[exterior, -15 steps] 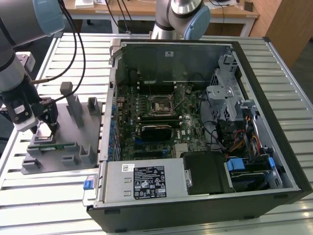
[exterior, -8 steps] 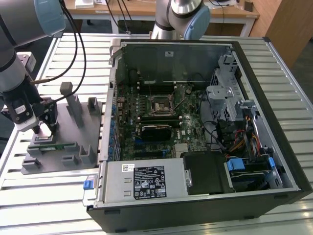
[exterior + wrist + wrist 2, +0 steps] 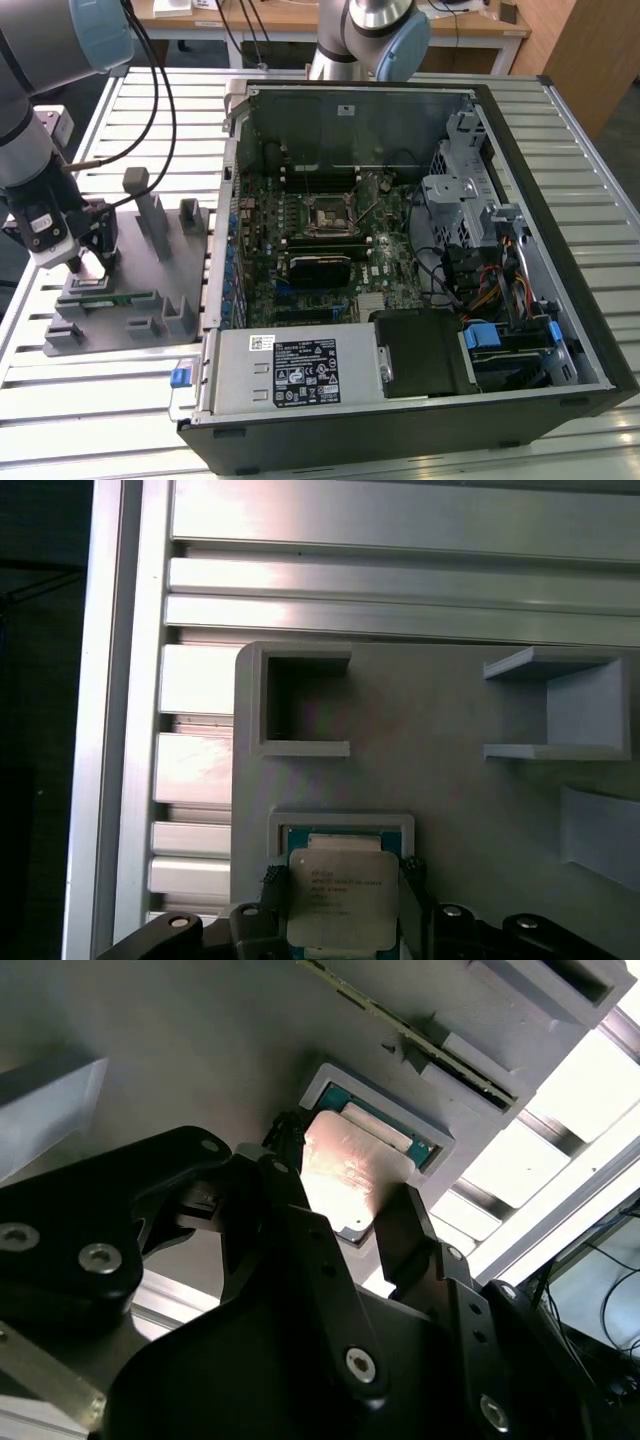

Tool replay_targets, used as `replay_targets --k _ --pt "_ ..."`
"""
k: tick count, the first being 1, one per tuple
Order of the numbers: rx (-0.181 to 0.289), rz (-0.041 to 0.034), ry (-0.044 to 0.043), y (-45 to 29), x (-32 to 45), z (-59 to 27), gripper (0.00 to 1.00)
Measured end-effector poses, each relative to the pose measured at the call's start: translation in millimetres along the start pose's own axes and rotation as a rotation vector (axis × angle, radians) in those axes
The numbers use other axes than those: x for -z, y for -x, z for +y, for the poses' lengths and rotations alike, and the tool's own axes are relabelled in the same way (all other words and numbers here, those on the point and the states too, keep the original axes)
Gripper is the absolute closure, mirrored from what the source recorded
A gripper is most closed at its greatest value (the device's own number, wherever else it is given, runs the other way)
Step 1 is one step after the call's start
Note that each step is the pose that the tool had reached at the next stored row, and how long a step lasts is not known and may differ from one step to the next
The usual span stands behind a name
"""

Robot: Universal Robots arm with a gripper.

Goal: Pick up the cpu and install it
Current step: 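Pick up the cpu and move it towards the insertion slot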

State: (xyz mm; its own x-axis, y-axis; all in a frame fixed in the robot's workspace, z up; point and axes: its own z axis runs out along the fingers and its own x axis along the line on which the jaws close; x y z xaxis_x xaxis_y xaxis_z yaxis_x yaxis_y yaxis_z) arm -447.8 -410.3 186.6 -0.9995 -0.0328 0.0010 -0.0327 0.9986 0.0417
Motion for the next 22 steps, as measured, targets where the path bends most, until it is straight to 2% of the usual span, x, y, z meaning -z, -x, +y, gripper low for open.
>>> replay_targets --k 8,9,13,14,15,16,22 --pt "0.0 0.0 0.0 0.0 1.7 0.1 0.46" --pt "0.0 0.0001 0.0 0.0 1.7 0.1 0.4" --pt "0.0 -0.0001 0.0001 0.0 0.7 0.0 0.4" --pt "0.0 0.0004 -0.0002 -0.1 0.4 0.0 0.41" --pt "0.0 0.0003 -0.0001 -0.1 0.3 0.0 0.47" --pt "0.0 0.0 0.0001 0.0 0.4 0.0 0.47" --pt "0.0 -0.0001 0.0001 0.0 10.8 0.5 0.47"
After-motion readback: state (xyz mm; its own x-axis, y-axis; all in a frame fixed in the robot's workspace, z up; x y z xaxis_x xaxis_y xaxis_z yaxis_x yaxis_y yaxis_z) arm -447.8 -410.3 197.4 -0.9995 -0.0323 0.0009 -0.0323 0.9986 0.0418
